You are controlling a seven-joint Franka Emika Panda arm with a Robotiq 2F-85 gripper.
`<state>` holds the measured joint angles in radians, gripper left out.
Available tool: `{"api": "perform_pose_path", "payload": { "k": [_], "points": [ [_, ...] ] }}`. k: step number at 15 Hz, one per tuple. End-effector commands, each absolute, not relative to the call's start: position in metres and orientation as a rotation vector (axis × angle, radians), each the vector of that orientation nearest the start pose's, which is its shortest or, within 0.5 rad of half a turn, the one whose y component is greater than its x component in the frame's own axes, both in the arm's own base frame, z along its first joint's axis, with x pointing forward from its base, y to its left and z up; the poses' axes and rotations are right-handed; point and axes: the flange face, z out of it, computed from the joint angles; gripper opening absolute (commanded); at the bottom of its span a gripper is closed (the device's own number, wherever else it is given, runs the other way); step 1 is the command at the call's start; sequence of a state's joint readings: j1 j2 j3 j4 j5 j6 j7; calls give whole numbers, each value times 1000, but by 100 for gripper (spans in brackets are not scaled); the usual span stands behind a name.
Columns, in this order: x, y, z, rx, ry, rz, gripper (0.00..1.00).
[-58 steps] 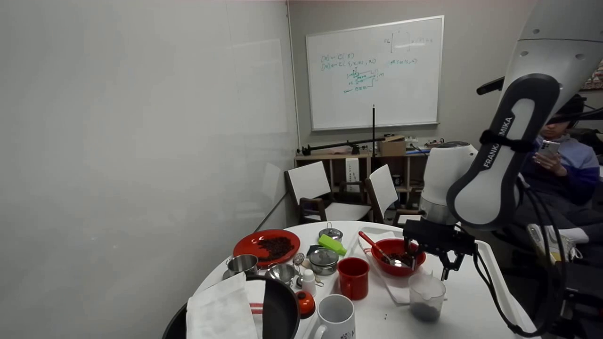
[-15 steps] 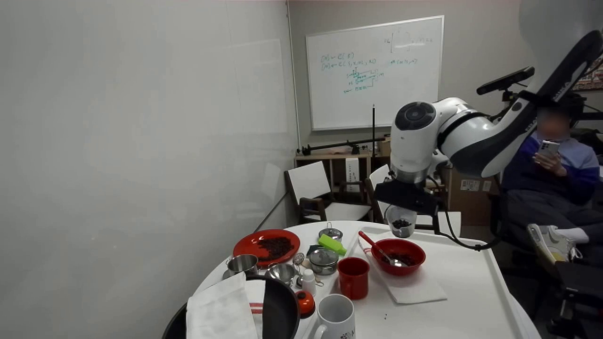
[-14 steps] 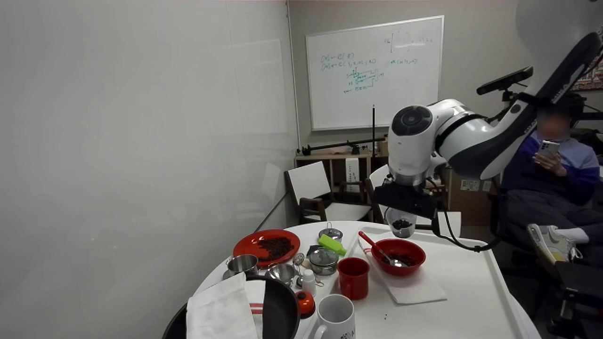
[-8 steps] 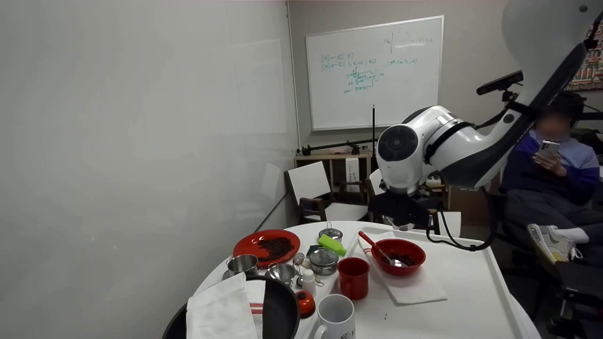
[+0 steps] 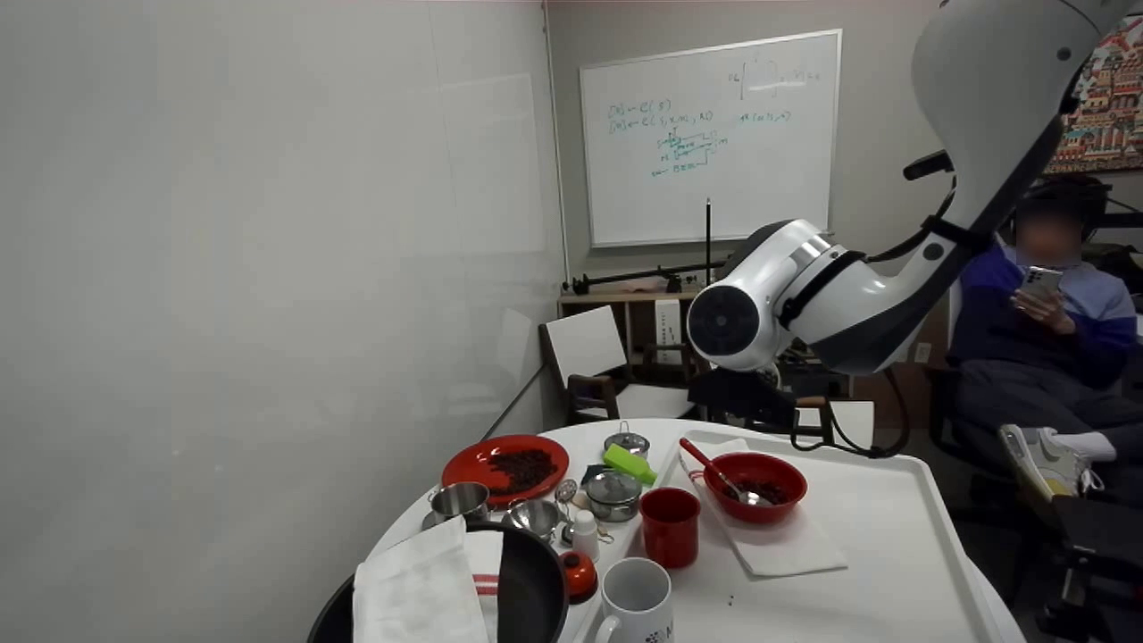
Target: Pick up the jar and pour some of its contents in the bowl
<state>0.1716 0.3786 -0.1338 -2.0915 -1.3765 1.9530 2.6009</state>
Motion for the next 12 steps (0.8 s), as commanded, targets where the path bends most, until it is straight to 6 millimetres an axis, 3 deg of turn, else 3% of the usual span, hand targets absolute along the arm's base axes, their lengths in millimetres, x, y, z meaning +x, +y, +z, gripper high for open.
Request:
{"api": "perform_pose_path", "payload": {
  "k": [1,4,12],
  "points": [
    [586,-37,251,1433,-1441,1305,12],
    [590,-29,242,1420,-1369,1333,12],
    [573,-13,192,1346,-1198,1302,12]
  ]
}}
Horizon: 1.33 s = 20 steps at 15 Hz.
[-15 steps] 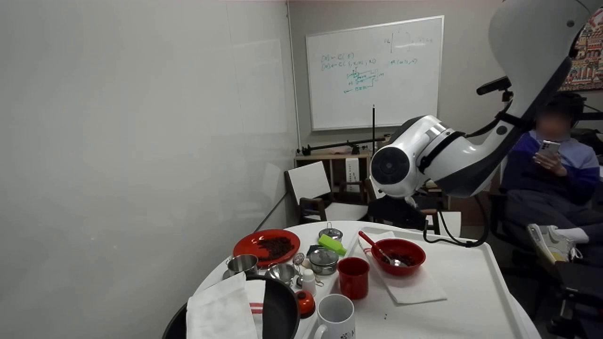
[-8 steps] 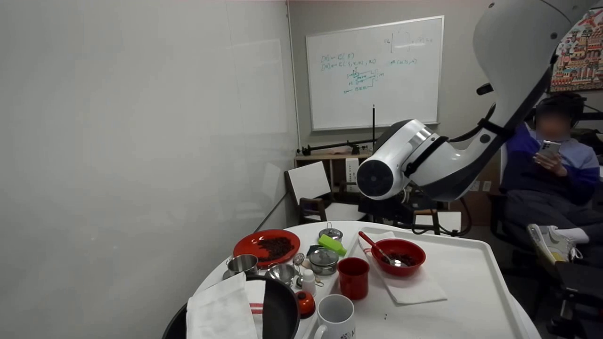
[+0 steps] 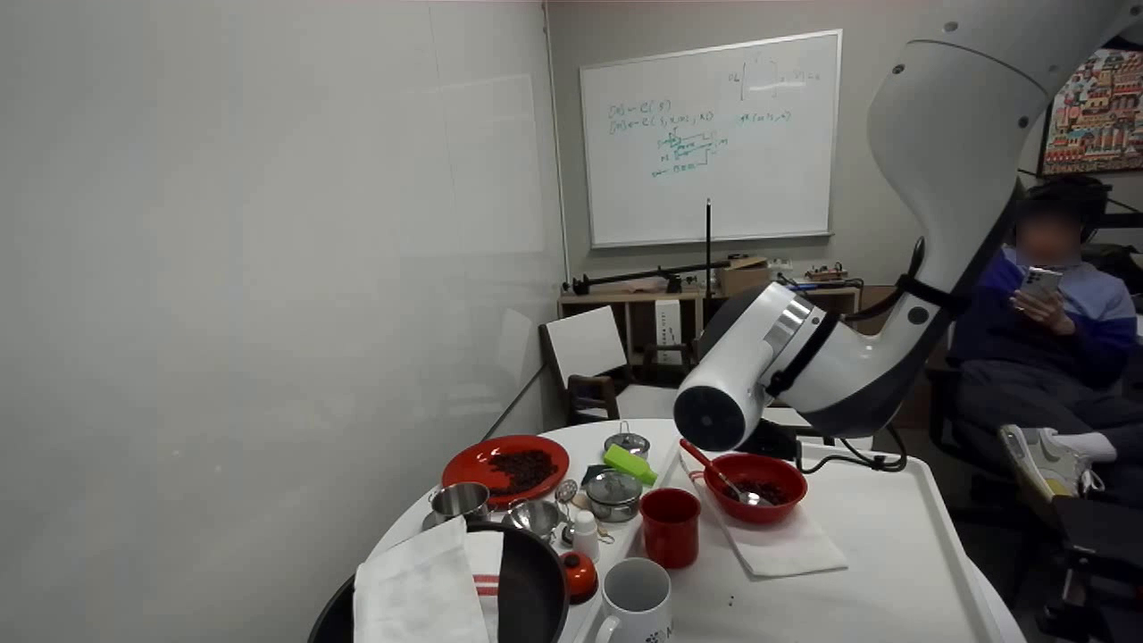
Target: Pick up the jar and pour some of its contents in the bowl
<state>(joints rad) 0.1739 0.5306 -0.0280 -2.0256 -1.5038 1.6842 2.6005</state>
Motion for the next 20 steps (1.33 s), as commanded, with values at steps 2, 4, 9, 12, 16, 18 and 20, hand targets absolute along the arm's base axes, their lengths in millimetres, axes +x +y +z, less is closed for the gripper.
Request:
{"api": "perform_pose_path", "payload": {
  "k": [2,4,9,12,16,18,20],
  "points": [
    [569,-12,183,1323,-1168,1292,12],
    [565,-12,175,1300,-1126,1294,12],
    [556,-14,156,1239,-1051,1283,12],
    [553,-19,148,1187,-1009,1279,12],
    [546,-26,138,1122,-965,1259,12],
    [543,-29,133,1099,-946,1251,12],
    [540,-31,129,1079,-928,1246,12]
  ]
}}
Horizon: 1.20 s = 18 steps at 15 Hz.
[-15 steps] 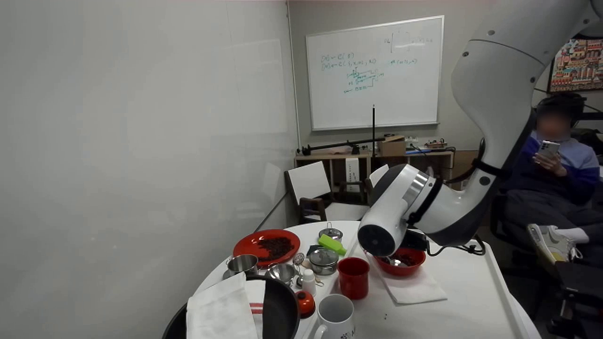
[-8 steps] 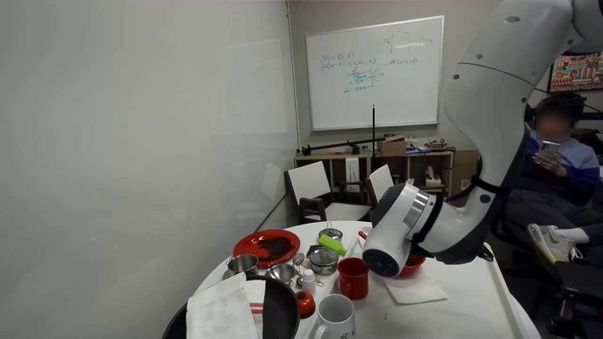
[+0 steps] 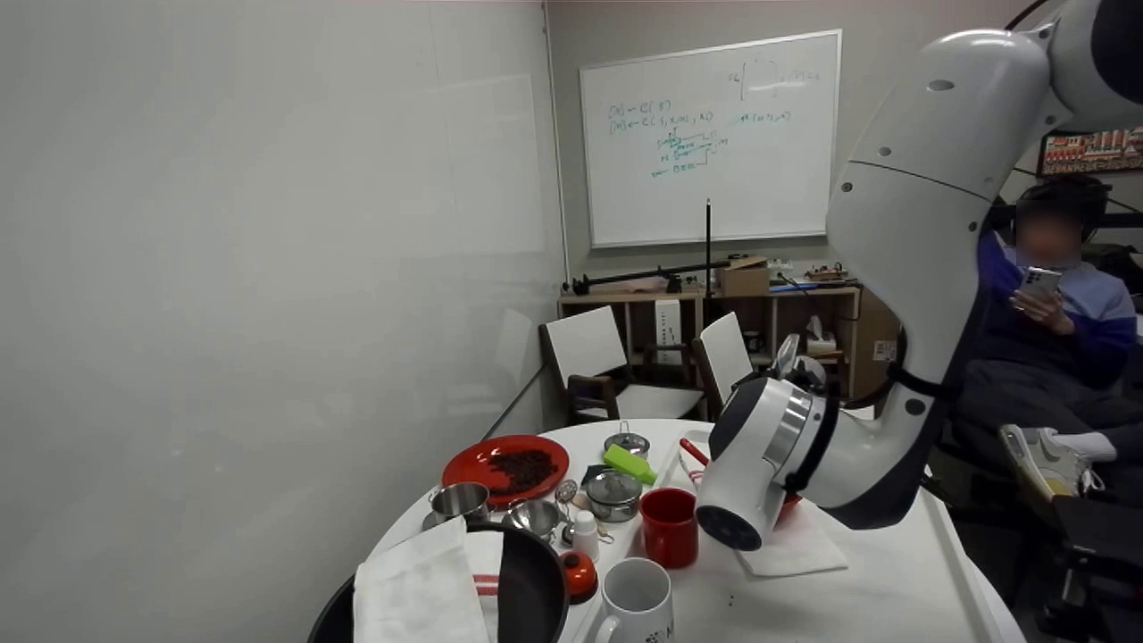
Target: Pick up the jar and pour some of its contents in the bowl
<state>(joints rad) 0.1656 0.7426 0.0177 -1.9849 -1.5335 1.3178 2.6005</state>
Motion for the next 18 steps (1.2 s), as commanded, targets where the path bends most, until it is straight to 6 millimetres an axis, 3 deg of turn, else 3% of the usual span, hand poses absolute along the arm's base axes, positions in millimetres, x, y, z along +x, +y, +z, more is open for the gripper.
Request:
{"api": "perform_pose_path", "payload": {
  "k": [1,6,12,18],
  "points": [
    [539,-33,128,1071,-920,1244,12],
    [550,-31,140,1043,-918,1273,12],
    [572,-12,154,1040,-925,1352,12],
    [576,-4,158,1026,-904,1383,12]
  ]
}}
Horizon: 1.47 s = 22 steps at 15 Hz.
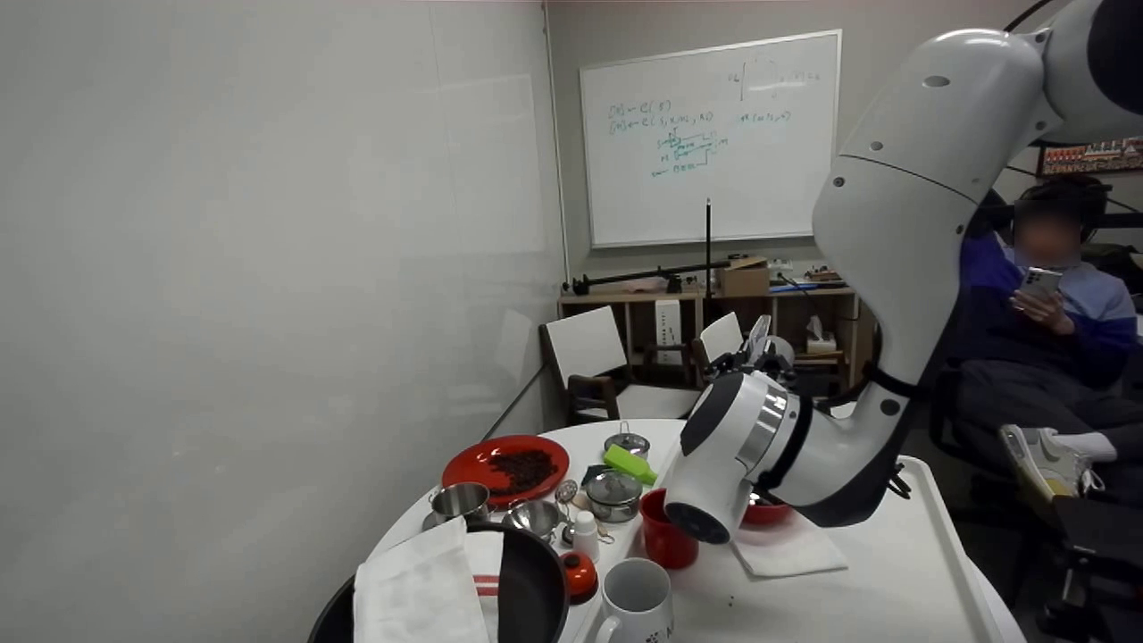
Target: Pick up the jar and pour some of its contents in the bowl
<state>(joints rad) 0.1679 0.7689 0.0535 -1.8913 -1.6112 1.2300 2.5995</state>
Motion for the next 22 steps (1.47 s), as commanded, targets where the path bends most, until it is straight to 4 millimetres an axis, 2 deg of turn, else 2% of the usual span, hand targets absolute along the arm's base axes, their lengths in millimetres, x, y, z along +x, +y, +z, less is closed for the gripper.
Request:
{"api": "perform_pose_path", "payload": {
  "k": [1,9,15,22],
  "points": [
    [576,-4,159,1019,-900,1386,12],
    [575,-6,162,962,-878,1390,12],
    [576,-4,162,1002,-926,1352,12],
    [578,1,167,1130,-1183,1160,12]
  ]
}}
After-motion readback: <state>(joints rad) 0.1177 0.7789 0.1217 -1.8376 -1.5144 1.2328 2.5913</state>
